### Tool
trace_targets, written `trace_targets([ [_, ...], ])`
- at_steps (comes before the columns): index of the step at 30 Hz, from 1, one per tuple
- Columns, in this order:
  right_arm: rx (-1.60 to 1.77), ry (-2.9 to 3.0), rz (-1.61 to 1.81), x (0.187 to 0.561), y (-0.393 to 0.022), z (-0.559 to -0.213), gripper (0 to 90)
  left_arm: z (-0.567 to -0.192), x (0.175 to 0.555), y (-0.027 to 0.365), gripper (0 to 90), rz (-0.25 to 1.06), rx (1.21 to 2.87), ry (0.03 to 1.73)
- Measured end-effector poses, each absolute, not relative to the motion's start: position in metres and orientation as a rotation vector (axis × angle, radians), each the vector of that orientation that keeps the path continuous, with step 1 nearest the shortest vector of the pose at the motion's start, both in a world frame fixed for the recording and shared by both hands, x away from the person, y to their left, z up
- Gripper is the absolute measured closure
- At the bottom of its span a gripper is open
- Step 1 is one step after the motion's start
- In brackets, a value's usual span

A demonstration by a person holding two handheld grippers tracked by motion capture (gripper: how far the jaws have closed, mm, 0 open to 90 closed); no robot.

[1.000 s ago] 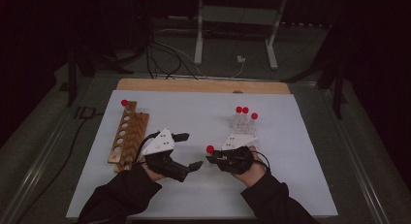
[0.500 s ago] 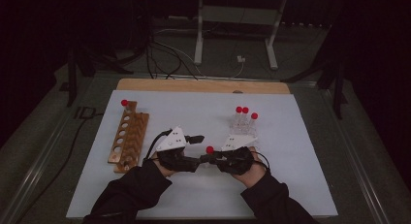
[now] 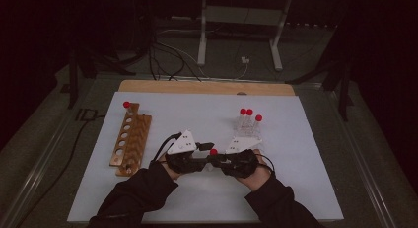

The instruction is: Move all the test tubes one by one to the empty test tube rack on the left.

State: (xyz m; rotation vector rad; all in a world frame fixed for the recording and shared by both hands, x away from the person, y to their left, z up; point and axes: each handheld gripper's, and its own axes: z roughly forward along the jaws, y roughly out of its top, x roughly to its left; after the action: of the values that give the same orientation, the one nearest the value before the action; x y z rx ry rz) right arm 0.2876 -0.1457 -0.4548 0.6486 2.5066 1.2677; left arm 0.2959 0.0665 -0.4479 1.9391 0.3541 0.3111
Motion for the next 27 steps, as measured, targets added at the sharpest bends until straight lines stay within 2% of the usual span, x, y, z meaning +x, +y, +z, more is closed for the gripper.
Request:
trace_targets([
  [6,0.660,2.507,1.264,0.289,-0.147,-0.456,75.1,-0.449,0.296,0.065,69.7,0.303,1.946,0.340],
  [21,0.657,2.500,1.281,0.287,-0.148,-0.455,74.3,-0.445,0.295,0.066,71.8,0.306,1.951,0.327],
  [24,0.646,2.492,1.297,0.286,-0.149,-0.453,71.6,-0.443,0.296,0.069,71.8,0.319,1.953,0.329],
  [27,0.648,2.478,1.315,0.284,-0.152,-0.449,64.9,-0.441,0.298,0.075,71.8,0.326,1.944,0.350],
])
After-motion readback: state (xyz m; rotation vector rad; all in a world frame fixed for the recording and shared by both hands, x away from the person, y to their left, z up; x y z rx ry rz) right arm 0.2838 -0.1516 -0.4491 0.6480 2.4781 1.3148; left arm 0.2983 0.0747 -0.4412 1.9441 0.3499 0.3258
